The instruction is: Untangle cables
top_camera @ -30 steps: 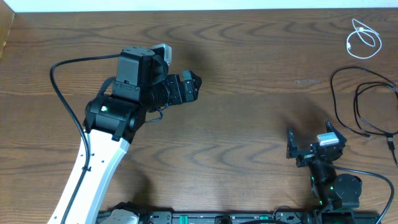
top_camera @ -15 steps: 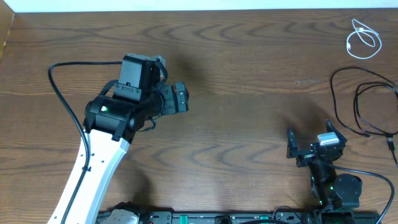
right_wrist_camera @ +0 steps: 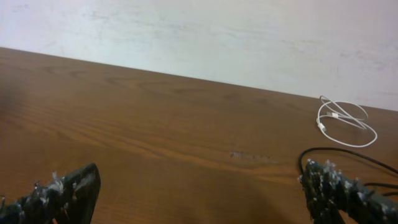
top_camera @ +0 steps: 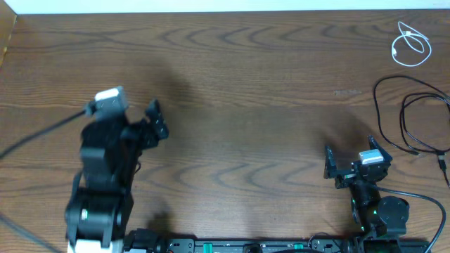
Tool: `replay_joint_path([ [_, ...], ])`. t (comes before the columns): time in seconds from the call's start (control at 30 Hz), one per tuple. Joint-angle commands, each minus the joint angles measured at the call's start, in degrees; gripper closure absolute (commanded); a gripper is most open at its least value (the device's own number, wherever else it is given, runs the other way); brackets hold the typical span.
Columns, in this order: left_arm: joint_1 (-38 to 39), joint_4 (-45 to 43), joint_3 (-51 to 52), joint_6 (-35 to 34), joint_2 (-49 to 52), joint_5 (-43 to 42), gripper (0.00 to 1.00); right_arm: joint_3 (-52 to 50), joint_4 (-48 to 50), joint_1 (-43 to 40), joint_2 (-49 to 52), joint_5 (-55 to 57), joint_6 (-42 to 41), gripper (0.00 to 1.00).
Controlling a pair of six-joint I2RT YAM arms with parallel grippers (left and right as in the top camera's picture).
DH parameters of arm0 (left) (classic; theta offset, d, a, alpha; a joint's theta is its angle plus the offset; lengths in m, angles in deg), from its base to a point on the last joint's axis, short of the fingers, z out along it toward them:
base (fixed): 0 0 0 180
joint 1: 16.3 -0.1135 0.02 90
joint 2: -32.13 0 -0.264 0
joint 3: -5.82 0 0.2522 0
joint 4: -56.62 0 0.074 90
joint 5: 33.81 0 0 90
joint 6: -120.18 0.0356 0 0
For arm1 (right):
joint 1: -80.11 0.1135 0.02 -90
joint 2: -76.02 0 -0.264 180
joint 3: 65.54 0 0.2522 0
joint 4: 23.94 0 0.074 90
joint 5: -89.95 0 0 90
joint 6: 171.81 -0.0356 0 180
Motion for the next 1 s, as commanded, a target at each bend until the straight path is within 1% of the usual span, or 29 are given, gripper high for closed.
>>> replay_joint_path([
  [0.0, -3.9, -8.8, 10.0, 7.0, -10.0, -6.0, 0.04, -0.2, -0.1, 0.2, -0.3, 0.2, -0.7, 0.01],
  [0.07, -5.1, -12.4, 14.7, 7.5, -14.7, -6.8, 0.04, -0.2, -0.1, 0.2, -0.3, 0.2, -0.7, 0.01],
  [0.1, -5.9, -15.1, 19.4, 7.5, -18.9, -6.8, 0.04, -0.2, -0.1, 0.2, -0.3, 0.2, -0.7, 0.01],
  [0.13, -6.3, -16.2, 21.3, 7.5, -20.4, -6.8, 0.04, -0.2, -0.1, 0.2, -0.3, 0.2, -0.7, 0.01],
  [0.17, -6.9, -18.9, 25.5, 7.5, -23.9, -6.7, 0.04, -0.2, -0.1, 0.2, -0.3, 0.2, -0.7, 0.01],
  [0.3, -7.9, -25.8, 34.4, 7.5, -30.7, -6.7, 0.04, -0.2, -0.1, 0.2, -0.3, 0.2, -0.7, 0.01],
  [0.47, -7.9, -30.2, 42.3, 7.9, -36.5, -6.7, 0.04, -0.2, -0.1, 0.2, -0.3, 0.2, -0.7, 0.01],
  [0.73, -7.9, -30.9, 49.5, 8.8, -42.2, -6.3, 0.04, -0.2, -0.1, 0.2, -0.3, 0.2, -0.7, 0.01],
  [0.87, -7.9, -26.9, 49.7, 9.5, -43.3, -6.3, 0.04, -0.2, -0.1, 0.2, -0.3, 0.2, -0.7, 0.01],
  [0.93, -7.9, -23.5, 49.7, 10.1, -43.3, -6.2, 0.04, -0.2, -0.1, 0.2, -0.3, 0.2, -0.7, 0.01],
  [0.97, -7.9, -23.9, 49.7, 10.1, -43.3, -6.3, 0.04, -0.2, -0.1, 0.2, -0.3, 0.2, -0.7, 0.01],
])
